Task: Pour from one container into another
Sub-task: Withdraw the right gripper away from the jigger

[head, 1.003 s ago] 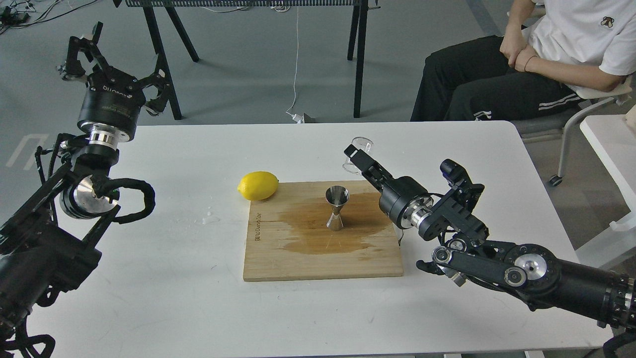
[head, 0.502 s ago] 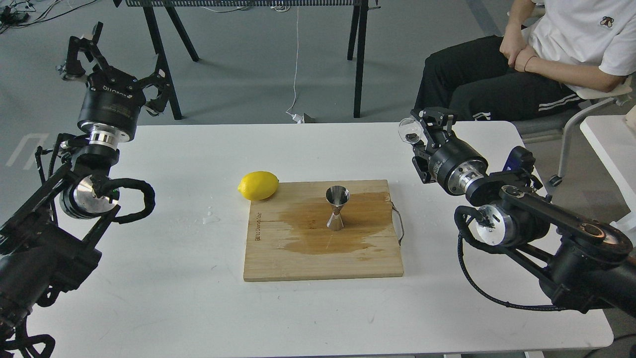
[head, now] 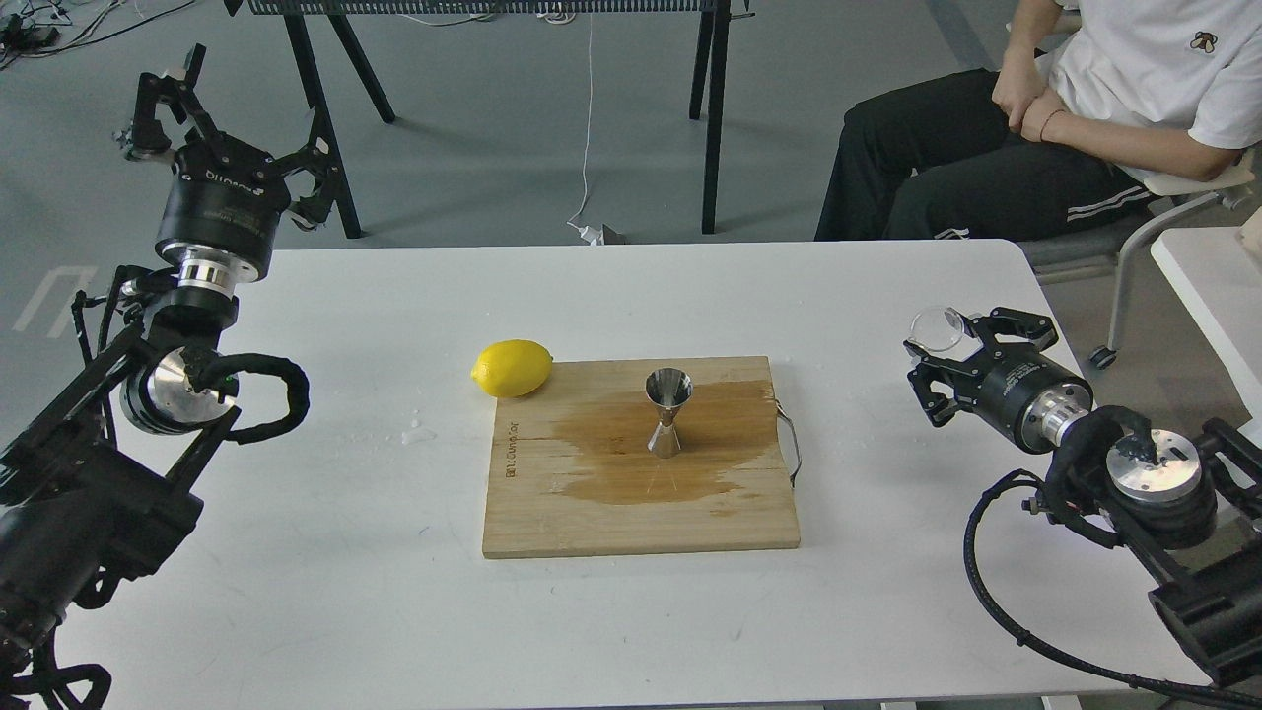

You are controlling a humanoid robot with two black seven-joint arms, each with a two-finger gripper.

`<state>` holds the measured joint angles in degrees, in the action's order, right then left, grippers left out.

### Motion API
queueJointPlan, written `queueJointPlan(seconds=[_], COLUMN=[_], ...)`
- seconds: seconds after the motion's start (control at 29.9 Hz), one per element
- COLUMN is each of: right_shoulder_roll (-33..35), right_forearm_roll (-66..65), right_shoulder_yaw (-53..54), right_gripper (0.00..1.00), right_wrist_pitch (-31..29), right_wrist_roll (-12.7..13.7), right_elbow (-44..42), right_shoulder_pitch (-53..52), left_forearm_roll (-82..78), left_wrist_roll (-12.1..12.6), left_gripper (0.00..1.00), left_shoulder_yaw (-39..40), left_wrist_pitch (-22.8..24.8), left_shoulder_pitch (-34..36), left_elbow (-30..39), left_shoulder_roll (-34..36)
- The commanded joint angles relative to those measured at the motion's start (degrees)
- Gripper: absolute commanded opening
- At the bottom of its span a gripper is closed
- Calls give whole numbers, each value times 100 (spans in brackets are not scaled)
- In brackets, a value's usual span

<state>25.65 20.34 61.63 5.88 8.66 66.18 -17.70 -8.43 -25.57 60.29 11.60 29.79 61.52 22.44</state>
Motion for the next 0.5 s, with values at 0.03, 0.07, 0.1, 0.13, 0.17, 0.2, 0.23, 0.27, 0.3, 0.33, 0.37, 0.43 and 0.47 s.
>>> queueJointPlan(seconds=[0.03,0.07,0.1,0.13,0.17,0.2,0.23,0.27,0.3,0.33,0.37,0.43,0.47], right_shoulder_roll=[-261,-367,-455,-534,-578,-605,-640,-684,-745,-807,-860,-913,-921], right_forearm_roll=[883,901,901,901,901,901,901,910,910,910,910,910,910], right_shoulder_yaw=[7,24,24,24,24,16,16,16,24,16,16,24,24], right_gripper=[43,43,43,43,43,44,44,44,44,44,44,44,44], right_wrist_pitch=[-718,-780,-816,-842,-851,-869,-912,-965,-1018,-1079,-1132,-1159,-1159], right_wrist_roll=[372,417,443,452,470,513,583,602,610,611,619,619,619], right_elbow=[-956,-1063,-1133,-1195,-1256,-1318,-1380,-1432,-1520,-1643,-1774,-1907,-1916], right_shoulder_pitch=[21,21,21,30,30,30,39,39,39,39,39,39,39], left_forearm_roll=[0,0,0,0,0,0,0,0,0,0,0,0,0], left_wrist_roll=[-1,-1,-1,-1,-1,-1,-1,-1,-1,-1,-1,-1,-1], left_gripper=[100,100,100,100,100,100,100,100,100,100,100,100,100], left_shoulder_yaw=[0,0,0,0,0,0,0,0,0,0,0,0,0], left_wrist_pitch=[1,1,1,1,1,1,1,1,1,1,1,1,1], left_shoulder_pitch=[-9,-9,-9,-9,-9,-9,-9,-9,-9,-17,-17,-35,-35], left_elbow=[0,0,0,0,0,0,0,0,0,0,0,0,0], left_shoulder_roll=[6,6,6,6,6,6,6,6,6,6,6,-3,-3])
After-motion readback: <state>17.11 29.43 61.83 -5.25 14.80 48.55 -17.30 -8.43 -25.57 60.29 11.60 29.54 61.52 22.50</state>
